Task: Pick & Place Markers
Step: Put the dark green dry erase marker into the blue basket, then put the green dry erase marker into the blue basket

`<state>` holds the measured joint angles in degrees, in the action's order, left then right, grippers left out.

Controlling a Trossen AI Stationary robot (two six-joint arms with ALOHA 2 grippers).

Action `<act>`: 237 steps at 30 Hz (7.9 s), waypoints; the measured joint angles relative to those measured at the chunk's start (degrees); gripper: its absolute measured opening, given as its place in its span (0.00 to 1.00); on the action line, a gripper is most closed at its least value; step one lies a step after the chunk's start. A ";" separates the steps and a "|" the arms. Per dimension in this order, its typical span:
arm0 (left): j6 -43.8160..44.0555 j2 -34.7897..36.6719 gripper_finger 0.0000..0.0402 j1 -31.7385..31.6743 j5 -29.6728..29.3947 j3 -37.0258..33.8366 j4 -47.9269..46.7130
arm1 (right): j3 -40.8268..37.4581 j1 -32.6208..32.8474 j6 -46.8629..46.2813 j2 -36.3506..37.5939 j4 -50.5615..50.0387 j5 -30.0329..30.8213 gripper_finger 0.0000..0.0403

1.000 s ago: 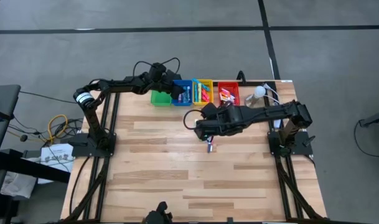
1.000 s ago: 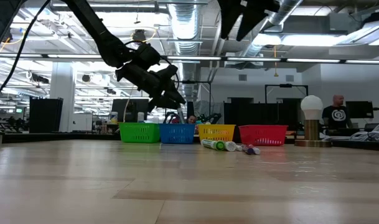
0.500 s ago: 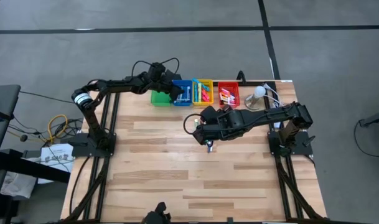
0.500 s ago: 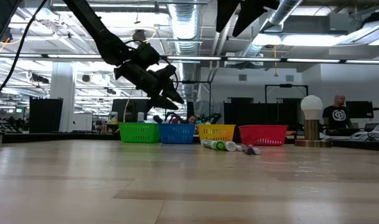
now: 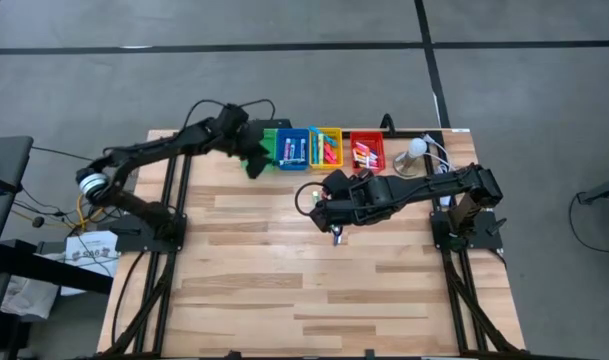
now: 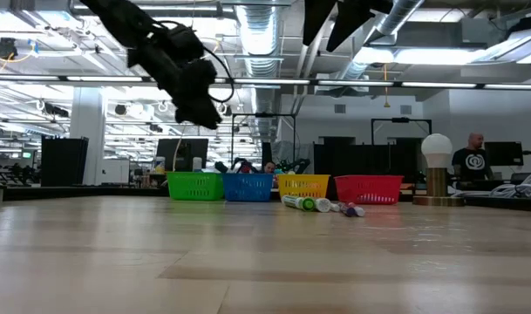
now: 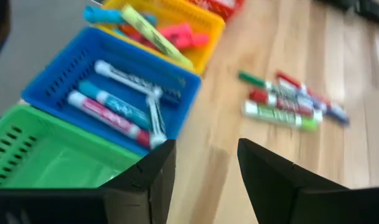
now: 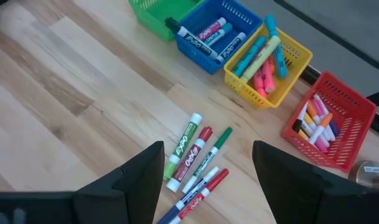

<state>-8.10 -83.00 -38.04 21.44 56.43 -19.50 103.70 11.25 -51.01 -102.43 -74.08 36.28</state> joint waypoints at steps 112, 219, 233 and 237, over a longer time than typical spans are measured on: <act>-33.69 -7.52 0.43 10.29 -27.86 -18.04 36.54 | 0.00 -0.92 0.51 0.00 0.06 1.29 0.58; 16.55 33.04 0.43 17.98 11.39 -18.09 7.27 | -26.88 -11.59 -8.95 -17.64 44.50 -14.45 0.30; 16.55 33.04 0.43 17.98 11.38 -18.09 7.27 | -27.18 -11.46 -10.50 -16.43 45.41 -16.17 0.12; 16.55 33.02 0.43 17.98 11.38 -18.09 7.28 | -27.21 -11.83 -10.55 -14.96 46.49 -17.02 0.17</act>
<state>8.45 -49.98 -20.05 32.82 38.35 -12.22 76.49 -0.58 -61.56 -117.39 -27.59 19.26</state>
